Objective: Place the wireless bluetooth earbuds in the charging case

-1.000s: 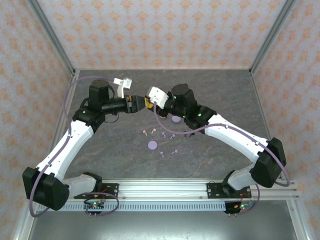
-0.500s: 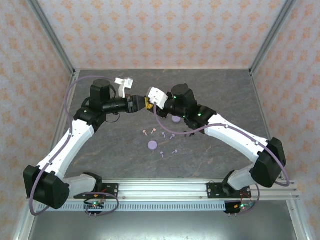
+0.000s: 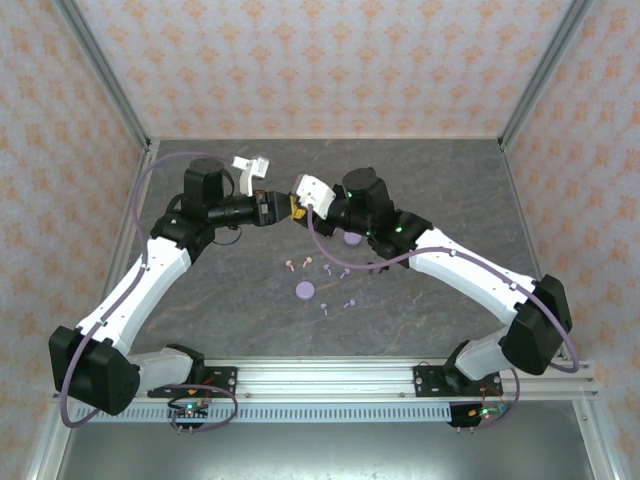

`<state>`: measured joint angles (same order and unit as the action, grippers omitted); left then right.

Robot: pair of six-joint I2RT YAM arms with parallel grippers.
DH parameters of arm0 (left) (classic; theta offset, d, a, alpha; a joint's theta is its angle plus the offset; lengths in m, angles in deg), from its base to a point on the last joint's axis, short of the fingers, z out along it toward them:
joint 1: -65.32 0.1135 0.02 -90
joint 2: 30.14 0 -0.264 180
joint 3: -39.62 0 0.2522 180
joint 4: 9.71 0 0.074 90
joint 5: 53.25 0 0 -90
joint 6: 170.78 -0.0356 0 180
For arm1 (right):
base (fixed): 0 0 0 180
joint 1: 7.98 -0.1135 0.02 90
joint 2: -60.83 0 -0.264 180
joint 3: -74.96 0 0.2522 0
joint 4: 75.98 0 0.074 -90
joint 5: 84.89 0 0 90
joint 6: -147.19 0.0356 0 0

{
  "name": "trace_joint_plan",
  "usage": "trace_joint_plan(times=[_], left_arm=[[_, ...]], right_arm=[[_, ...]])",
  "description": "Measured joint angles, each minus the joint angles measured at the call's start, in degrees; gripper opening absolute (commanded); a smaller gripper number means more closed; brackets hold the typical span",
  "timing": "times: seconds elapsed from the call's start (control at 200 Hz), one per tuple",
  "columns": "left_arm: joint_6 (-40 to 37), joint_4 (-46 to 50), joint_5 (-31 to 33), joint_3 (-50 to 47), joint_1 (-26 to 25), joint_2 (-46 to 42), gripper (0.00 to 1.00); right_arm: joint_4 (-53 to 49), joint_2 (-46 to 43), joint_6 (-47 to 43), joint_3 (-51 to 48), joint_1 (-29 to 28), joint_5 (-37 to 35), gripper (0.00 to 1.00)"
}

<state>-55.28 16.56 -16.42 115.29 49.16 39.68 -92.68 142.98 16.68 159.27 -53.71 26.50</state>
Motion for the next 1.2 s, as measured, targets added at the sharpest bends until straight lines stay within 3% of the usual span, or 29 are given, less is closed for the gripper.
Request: trace_joint_plan(times=[0.12, 0.445, 0.53, 0.816, 1.041, 1.201], left_arm=[[-0.1, 0.0, 0.0, 0.0, 0.0, 0.0, 0.25], [-2.7, -3.2, 1.8, -2.9, -0.3, -2.2, 0.21], [-4.6, -4.9, 2.9, -5.6, -0.3, -4.4, 0.21], [-16.8, -14.0, 5.2, -16.9, -0.3, -13.6, 0.0], [-24.3, -19.8, 5.6, -22.3, -1.2, -19.2, 0.0], [-27.7, -20.5, 5.2, -22.3, -2.1, -20.0, 0.0]], right_arm=[[0.0, 0.1, 0.6, 0.0, 0.0, 0.1, 0.45], [-4.2, 0.0, 4.9, 0.7, 0.0, 0.3, 0.85], [-6.0, -0.4, 6.3, 0.7, 0.4, 1.9, 0.9], [-5.3, -8.2, 18.8, -3.0, 8.9, 15.2, 0.88], [0.1, -7.9, 27.1, -6.4, 9.4, 20.6, 0.83], [2.2, -6.5, 28.4, -6.4, 9.4, 26.3, 0.71]])
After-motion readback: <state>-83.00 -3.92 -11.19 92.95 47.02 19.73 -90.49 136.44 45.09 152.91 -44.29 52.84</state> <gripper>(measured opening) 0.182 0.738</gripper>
